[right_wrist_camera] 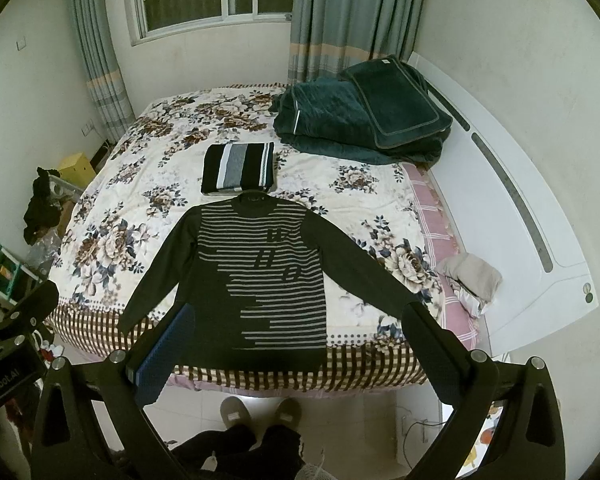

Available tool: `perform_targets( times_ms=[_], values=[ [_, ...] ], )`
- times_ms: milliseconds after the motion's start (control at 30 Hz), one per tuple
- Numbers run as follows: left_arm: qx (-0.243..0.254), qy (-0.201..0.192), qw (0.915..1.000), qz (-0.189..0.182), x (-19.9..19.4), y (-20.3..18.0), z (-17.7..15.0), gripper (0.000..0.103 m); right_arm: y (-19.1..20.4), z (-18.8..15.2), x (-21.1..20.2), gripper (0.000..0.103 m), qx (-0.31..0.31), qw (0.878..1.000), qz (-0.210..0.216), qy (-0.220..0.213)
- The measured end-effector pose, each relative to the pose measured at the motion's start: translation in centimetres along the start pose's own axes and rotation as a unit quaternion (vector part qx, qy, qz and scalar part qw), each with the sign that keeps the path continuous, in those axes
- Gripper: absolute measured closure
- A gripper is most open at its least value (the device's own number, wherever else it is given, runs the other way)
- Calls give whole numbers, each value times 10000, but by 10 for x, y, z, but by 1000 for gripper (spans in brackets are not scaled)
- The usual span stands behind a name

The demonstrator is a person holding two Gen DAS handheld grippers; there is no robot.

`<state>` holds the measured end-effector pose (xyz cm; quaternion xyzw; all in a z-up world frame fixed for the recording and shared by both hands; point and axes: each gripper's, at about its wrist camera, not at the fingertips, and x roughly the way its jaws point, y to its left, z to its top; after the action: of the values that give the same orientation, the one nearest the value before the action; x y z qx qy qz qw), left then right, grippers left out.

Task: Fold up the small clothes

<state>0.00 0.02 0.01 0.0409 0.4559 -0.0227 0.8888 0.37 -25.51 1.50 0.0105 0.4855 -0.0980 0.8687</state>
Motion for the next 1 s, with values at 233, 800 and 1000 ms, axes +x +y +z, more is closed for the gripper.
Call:
perform_targets(
  times_ms=[233,800,1000],
  values=[
    [-8,2,10000,-2,0,0,0,0,0,1,0,0,-1,10000,10,1],
    [-24,-21,10000,-23,0,0,0,0,3,5,-7,0,-18,10000,15,-27],
    [-25,-29,10000,-20,-2,-2,5,0,3,4,-6,0,-7,10000,18,-31]
  ],
)
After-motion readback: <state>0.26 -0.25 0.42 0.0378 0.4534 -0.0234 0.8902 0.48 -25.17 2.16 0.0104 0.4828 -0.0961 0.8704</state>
